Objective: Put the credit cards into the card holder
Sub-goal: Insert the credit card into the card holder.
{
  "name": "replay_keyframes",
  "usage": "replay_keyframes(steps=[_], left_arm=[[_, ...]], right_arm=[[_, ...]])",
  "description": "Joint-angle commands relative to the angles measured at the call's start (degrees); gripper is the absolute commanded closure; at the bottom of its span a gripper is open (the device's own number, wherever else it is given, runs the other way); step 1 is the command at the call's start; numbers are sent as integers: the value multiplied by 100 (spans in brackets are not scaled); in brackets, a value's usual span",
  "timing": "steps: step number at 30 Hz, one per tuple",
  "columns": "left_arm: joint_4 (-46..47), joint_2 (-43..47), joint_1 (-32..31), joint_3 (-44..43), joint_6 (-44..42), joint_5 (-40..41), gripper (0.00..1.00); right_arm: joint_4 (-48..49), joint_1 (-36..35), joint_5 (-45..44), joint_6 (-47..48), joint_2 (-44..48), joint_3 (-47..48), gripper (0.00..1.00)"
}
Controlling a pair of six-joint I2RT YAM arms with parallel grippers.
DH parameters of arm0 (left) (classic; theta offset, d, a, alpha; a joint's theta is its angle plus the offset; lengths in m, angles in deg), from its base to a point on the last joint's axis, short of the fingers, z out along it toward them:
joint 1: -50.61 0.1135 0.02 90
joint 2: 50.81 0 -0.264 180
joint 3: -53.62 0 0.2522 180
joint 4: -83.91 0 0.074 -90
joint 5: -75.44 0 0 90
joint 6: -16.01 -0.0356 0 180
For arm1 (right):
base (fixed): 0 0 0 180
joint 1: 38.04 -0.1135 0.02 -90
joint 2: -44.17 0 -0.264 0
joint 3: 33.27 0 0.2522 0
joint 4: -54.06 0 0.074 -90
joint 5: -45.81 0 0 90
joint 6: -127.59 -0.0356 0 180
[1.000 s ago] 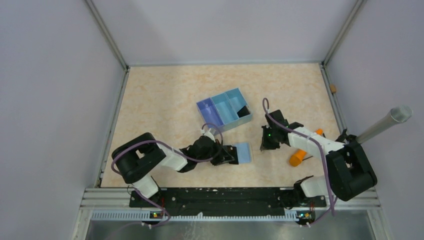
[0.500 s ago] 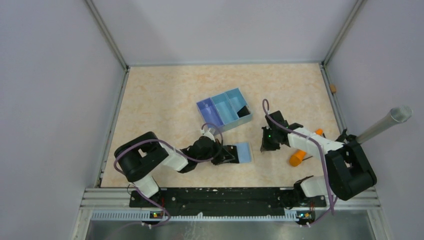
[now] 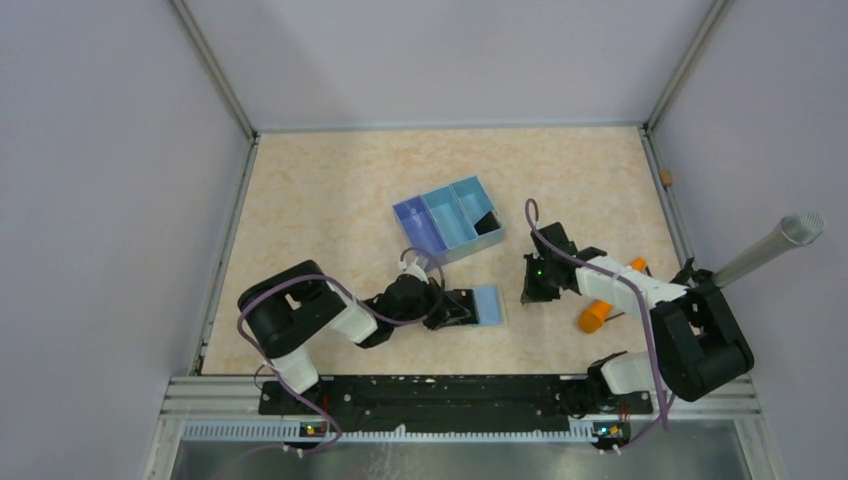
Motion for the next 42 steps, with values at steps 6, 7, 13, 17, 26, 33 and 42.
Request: replay_keyframes(steps=[6,7,13,17,26,33,42], left_arm=[[96,-245,26,-215,-148,-53,100],[105,-275,28,-243,-141,-88,100],[-85,-215,2,-278,-157,-128,86],[-559,75,-20,-292,-291,-13,76],[-1753,572,-140,-500,-669,328,58],[-2877,1067,-216,-644,-858,755,49],[-3604,1146,-329,-982,-1272,1210,46]], right_arm=[[77,6,78,-41,59,-107,100],[82,2,88,-39,51,-107,100],[86,3,41,-47,65,-105,100],[110,6,-33,-86,92,-106,100],[35,7,-179,-99,124,-85,100],[-2,8,-199,-83,173,-63,100],[18,8,-175,-49,134,-70,100]])
